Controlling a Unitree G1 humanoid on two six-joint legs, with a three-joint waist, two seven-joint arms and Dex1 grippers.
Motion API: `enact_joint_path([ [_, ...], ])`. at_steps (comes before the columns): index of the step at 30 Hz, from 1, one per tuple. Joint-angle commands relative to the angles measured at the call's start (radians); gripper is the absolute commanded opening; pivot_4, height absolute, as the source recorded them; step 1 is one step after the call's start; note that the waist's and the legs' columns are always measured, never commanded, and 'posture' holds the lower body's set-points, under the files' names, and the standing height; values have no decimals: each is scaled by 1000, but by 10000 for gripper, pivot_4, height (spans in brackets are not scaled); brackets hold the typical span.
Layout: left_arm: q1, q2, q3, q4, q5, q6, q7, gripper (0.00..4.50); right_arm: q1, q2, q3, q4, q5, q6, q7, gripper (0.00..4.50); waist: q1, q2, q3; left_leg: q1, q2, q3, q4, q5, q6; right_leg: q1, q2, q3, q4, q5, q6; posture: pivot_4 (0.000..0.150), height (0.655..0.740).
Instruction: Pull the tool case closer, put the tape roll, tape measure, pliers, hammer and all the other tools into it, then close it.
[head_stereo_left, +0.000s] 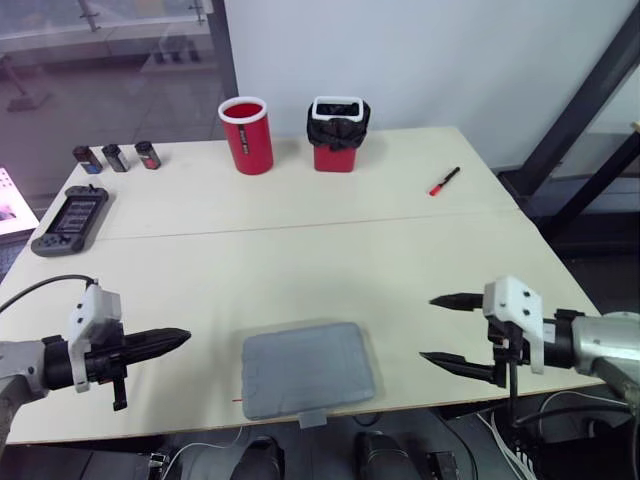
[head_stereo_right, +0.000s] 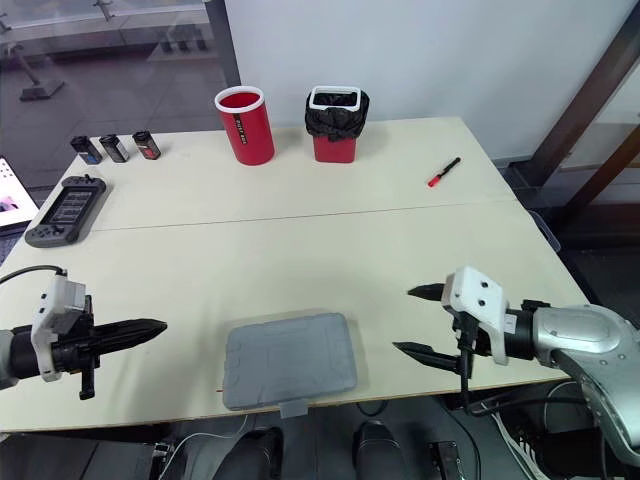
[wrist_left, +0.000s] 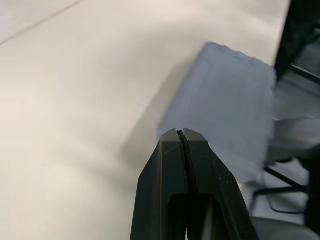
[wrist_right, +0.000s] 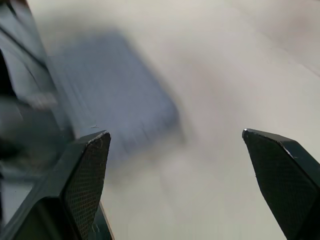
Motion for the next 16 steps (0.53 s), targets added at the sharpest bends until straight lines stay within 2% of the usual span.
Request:
enact_joint_path([
  [1, 12, -2, 12, -30, -4, -3, 8, 0, -3, 8, -2, 2, -15, -67, 17, 44521, 0, 0, 0, 1, 1, 0, 0, 0, 0, 0, 1, 0, 1, -1, -3, 1500, 7387],
  [6, 16, -4, 5, -29, -5, 0, 15, 0, -14, 15, 11, 17, -14, -78, 18, 44521, 10, 0, 0, 1, 1, 0, 4, 1, 0, 1, 1, 0, 2, 1, -8, 1500, 7387],
  [16, 12, -7, 4, -18, -7, -8, 12, 0, -20, 15, 28, 26, -9, -82, 25, 44521, 15, 0, 0, 0, 1, 0, 14, 0, 0, 4, 1, 0, 4, 3, -9, 1500, 7387],
])
